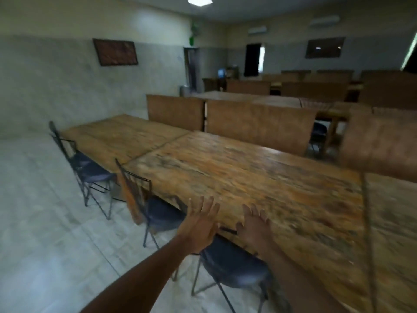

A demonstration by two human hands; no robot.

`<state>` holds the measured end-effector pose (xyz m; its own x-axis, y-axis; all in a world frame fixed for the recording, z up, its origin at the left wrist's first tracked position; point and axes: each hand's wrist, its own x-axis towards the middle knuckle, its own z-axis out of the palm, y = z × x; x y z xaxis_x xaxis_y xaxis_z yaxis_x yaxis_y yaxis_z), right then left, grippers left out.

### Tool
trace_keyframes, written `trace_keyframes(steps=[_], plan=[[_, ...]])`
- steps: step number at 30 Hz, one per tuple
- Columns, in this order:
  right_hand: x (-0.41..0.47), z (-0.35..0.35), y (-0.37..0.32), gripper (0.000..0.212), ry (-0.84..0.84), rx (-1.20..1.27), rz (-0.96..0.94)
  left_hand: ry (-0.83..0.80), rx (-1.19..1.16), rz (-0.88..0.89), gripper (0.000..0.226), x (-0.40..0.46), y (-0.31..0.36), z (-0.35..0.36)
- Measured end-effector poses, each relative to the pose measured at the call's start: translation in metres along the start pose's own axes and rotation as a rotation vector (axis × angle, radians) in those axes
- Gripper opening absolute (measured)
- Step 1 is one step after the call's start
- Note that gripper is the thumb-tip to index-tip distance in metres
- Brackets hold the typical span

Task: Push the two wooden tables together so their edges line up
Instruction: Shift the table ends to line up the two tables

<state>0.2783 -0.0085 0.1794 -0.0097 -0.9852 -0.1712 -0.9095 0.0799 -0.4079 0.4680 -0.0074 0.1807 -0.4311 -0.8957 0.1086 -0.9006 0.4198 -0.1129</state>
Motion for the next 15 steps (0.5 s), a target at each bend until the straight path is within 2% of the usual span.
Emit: trace_keyframes(steps=[6,8,15], plan=[[0.019,0.032,-0.172,0.069,-0.032,-0.068,-0.171,0.034,-0.040,-0.208,0.072,-0.080,-0.166,-0.024],[0.027,0.039,-0.221,0.069,-0.044,-0.083,-0.244,0.059,-0.038,-0.266,0.067,-0.094,-0.212,-0.034],[0.078,0.068,-0.353,0.066,-0.008,-0.134,-0.435,0.120,-0.102,-0.360,0.064,-0.118,-0.336,-0.038]])
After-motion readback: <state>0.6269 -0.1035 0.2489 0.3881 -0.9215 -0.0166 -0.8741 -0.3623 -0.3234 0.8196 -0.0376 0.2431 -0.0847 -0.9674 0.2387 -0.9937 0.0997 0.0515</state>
